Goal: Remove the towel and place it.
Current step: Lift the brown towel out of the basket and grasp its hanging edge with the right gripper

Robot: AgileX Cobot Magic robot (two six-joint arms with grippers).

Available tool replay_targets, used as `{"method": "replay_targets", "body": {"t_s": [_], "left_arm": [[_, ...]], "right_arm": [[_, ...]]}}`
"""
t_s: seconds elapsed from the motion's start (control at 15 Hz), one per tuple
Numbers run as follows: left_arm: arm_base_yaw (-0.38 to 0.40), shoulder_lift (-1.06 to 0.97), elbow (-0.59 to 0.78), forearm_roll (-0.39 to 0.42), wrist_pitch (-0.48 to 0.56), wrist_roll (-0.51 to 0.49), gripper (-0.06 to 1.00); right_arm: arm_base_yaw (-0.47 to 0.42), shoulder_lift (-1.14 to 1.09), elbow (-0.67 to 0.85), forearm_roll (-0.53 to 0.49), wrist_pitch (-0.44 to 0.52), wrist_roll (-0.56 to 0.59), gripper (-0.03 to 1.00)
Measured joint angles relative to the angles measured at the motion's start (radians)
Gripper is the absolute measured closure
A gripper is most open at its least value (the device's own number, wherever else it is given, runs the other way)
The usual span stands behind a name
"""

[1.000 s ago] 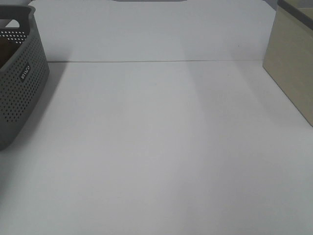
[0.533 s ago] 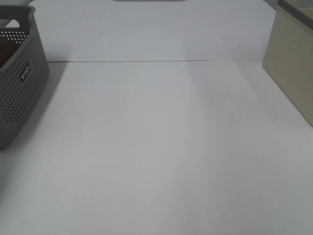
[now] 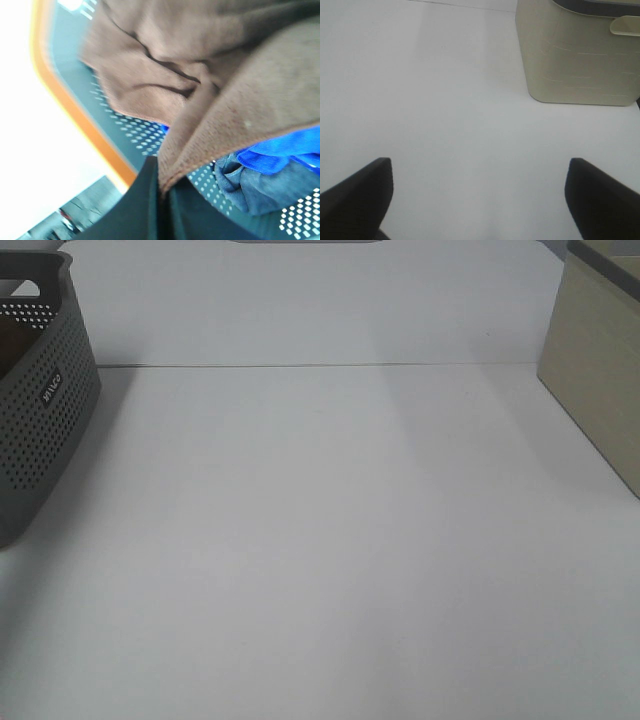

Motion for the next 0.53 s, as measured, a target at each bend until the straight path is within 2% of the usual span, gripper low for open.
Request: {"method": "replay_targets", "body": {"t_s": [0.2,0.53], "left_arm": [[-0.092,-0.126,0.0,-0.004,0.012,-0.011,0.94],[-0.317,-0.312,0.0,0.035,0.016,-0.105,0.94]], "right_arm": [[0.0,0.0,0.0,0.0,0.0,0.0,0.08],[0.0,0.0,0.0,0.0,0.0,0.0,0.08]]}}
